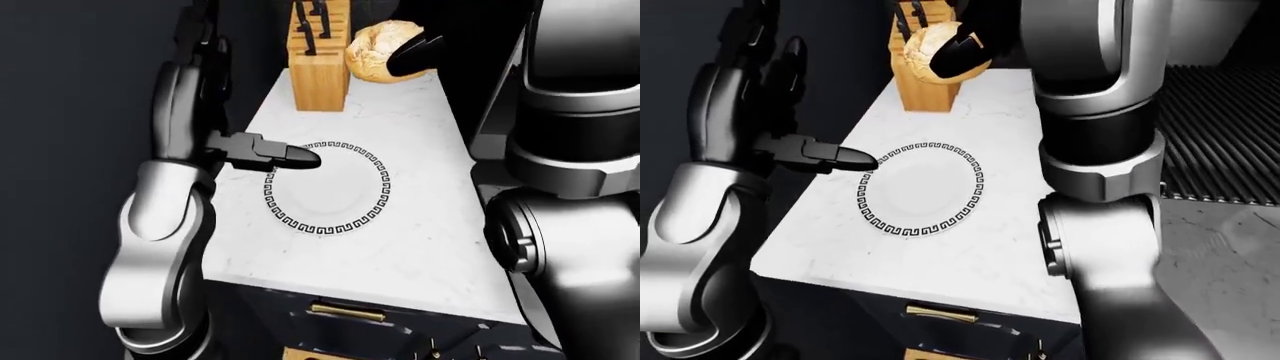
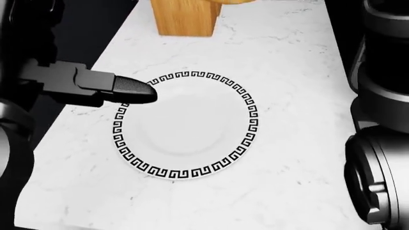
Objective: Pick the scone from the rack and place it on the plate on the counter.
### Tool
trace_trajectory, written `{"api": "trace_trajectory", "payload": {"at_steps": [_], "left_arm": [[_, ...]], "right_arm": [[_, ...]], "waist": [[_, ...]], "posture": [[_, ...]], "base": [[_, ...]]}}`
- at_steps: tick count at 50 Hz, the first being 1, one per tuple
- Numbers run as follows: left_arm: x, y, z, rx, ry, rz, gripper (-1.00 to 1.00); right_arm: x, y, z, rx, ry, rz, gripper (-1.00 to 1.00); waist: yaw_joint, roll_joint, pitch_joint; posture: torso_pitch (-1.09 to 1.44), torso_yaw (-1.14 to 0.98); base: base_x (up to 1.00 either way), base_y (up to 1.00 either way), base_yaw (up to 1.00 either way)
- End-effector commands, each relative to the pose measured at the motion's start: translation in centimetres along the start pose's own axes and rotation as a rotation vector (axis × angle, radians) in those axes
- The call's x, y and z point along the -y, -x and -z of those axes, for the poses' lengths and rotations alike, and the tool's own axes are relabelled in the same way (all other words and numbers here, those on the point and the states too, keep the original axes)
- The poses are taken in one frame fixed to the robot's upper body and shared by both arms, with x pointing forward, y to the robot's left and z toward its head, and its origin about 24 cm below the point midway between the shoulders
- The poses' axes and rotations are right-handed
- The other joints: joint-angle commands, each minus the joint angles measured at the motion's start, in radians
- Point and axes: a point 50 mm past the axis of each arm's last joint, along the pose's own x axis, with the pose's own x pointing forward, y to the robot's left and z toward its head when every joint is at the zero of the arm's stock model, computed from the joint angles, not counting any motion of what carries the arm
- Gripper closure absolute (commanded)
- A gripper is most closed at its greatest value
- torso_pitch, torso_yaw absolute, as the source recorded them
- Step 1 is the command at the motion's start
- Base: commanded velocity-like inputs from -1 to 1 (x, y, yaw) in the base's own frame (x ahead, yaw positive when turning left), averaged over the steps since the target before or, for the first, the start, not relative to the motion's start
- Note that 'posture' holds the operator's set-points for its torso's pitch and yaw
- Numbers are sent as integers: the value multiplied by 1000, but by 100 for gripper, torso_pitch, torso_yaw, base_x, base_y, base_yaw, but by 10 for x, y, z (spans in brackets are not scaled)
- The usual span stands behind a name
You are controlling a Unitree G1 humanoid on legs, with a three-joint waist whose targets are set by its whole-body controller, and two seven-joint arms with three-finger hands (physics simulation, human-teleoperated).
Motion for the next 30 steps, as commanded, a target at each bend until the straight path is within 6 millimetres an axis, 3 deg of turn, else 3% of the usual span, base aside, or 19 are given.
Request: {"api": "trace_trajectory", "payload": {"at_steps": [1,21,30], "left_arm": [[-2,0,-13,76,-6,-15,-100],[-2,0,-13,80,-10,-16,-100],[-1,-1,-15,83,-11,-13,-100]], "right_arm": [[4,10,-13,43,61,39,100],[5,-11,-10,-10,141,-41,100],[6,-31,6,-52,168,-75,100]], "waist": [[6,-3,-29],[69,-7,-40],[78,-8,-41]], "posture": [[0,49],[0,51],[0,51]], "base": [[0,0,0],[0,0,0],[0,0,0]]}}
